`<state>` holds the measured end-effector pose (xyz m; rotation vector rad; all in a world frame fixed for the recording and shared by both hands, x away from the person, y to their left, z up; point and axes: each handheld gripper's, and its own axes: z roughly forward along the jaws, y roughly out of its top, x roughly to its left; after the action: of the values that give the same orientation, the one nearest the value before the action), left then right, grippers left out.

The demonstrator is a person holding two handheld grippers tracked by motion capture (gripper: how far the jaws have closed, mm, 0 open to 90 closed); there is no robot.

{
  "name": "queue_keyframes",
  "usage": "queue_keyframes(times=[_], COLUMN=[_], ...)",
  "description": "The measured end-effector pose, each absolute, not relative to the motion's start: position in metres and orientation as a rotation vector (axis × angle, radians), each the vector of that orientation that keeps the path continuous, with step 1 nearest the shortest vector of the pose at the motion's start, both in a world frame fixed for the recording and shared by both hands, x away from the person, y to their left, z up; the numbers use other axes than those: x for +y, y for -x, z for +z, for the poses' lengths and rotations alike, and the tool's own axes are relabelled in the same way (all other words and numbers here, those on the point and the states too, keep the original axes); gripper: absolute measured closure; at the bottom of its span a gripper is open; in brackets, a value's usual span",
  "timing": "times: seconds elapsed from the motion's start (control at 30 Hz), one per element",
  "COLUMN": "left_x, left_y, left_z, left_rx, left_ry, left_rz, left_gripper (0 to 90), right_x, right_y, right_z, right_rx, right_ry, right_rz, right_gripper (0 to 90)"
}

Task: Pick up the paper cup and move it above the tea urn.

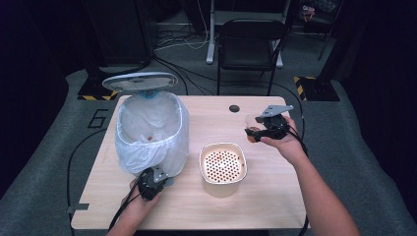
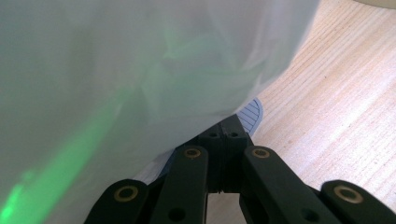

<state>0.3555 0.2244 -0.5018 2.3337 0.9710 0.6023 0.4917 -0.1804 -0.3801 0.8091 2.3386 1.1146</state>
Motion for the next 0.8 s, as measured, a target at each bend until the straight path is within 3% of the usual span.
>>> queue_keyframes(times=[0.8], left_x=[0.225], left_y=[-0.356], left_z=[-0.501], left_rx=[0.954], left_ry=[-2.344], left_rz=[0.600], left_gripper=[90.0], right_x=[-0.160], right_y=[-0.498], right_z=[-0.376], right_rx=[2.327], right_ry=[-0.567], right_rz=[1.285], right_gripper=[34.9])
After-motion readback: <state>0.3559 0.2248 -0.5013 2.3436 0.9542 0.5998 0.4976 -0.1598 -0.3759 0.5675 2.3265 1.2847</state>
